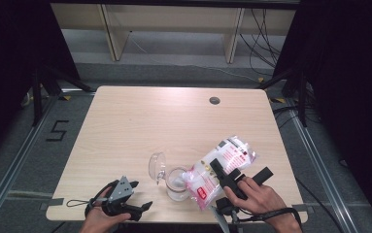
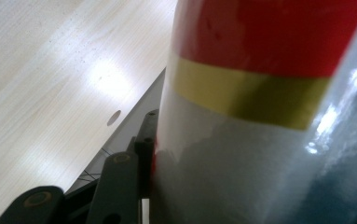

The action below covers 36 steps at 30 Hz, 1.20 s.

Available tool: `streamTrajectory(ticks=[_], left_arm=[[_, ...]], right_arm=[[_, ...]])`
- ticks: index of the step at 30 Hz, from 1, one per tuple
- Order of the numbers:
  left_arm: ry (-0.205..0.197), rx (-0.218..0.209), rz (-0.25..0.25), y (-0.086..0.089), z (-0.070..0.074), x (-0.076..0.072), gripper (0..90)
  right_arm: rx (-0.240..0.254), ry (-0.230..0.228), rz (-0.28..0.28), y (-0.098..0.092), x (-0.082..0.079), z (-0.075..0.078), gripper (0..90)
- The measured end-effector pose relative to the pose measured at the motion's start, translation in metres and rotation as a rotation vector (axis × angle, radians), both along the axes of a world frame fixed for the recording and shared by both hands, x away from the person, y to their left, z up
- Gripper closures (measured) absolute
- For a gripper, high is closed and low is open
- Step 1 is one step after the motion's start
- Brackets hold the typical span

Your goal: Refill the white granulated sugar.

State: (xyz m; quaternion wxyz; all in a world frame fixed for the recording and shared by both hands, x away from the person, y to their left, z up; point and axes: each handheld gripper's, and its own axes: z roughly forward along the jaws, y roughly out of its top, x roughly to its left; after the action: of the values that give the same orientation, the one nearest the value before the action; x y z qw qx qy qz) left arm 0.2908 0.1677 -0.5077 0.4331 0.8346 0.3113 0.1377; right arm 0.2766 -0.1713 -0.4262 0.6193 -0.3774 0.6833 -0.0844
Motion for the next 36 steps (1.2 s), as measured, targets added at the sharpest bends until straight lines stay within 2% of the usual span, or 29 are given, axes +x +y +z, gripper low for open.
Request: streamTrajectory(ticks=[1, 2, 4, 7, 8, 9, 11, 12, 13, 14, 15, 18, 19, 24, 25, 36], left_arm=[[0.001, 0.021, -0.006, 0.0014, 0.0007, 0.0006, 16.0], [0.001, 0.021, -0.006, 0.0014, 0.0007, 0.0006, 16.0], [-0.003, 0.020, -0.010, 0.0017, 0.0012, 0.0007, 16.0], [0.001, 0.017, -0.007, 0.0012, 0.0007, 0.0005, 16.0], [0.000, 0.037, -0.008, 0.0021, 0.0013, 0.0010, 16.0], [-0.005, 0.029, -0.005, 0.0017, 0.0005, 0.0010, 16.0], [0.000, 0.027, -0.006, 0.0017, 0.0008, 0.0008, 16.0], [0.002, 0.014, -0.006, 0.0010, 0.0006, 0.0004, 16.0], [0.004, 0.015, -0.009, 0.0013, 0.0008, 0.0004, 16.0], [0.004, 0.014, -0.008, 0.0013, 0.0008, 0.0004, 16.0], [0.004, 0.014, -0.008, 0.0013, 0.0008, 0.0004, 16.0], [0.004, 0.014, -0.009, 0.0013, 0.0008, 0.0004, 15.9], [0.004, 0.014, -0.009, 0.0013, 0.0008, 0.0004, 15.9], [0.001, 0.021, -0.006, 0.0018, 0.0011, 0.0009, 16.0], [0.001, 0.028, -0.010, 0.0021, 0.0017, 0.0008, 16.0], [0.000, 0.019, -0.013, 0.0019, 0.0012, 0.0010, 15.9]], right_arm=[[-0.003, 0.001, 0.001, 0.0004, 0.0001, -0.0004, 59.3], [-0.021, -0.003, 0.009, 0.0018, 0.0004, 0.0008, 59.3], [-0.025, -0.003, 0.011, 0.0020, 0.0006, 0.0008, 59.4], [-0.011, -0.001, 0.008, 0.0013, 0.0004, 0.0006, 59.5], [-0.011, -0.001, 0.008, 0.0013, 0.0003, 0.0006, 59.5], [0.005, 0.005, 0.002, 0.0000, 0.0003, -0.0005, 59.5], [-0.007, 0.006, 0.010, 0.0009, 0.0006, 0.0001, 59.7], [0.007, 0.010, 0.003, -0.0002, 0.0006, -0.0012, 59.7], [0.013, 0.009, 0.004, -0.0003, 0.0005, -0.0014, 59.8], [-0.007, 0.009, 0.010, 0.0009, 0.0007, -0.0003, 59.9], [-0.007, 0.009, 0.010, 0.0009, 0.0007, -0.0003, 59.9], [0.015, 0.009, 0.005, 0.0002, 0.0002, -0.0013, 60.2], [0.012, 0.021, -0.001, 0.0002, 0.0002, -0.0009, 60.3], [0.015, 0.011, 0.005, -0.0002, 0.0001, 0.0003, 60.6], [0.051, 0.019, -0.018, -0.0014, -0.0016, -0.0012, 60.8], [0.060, 0.024, -0.012, -0.0008, -0.0019, -0.0005, 61.2]])
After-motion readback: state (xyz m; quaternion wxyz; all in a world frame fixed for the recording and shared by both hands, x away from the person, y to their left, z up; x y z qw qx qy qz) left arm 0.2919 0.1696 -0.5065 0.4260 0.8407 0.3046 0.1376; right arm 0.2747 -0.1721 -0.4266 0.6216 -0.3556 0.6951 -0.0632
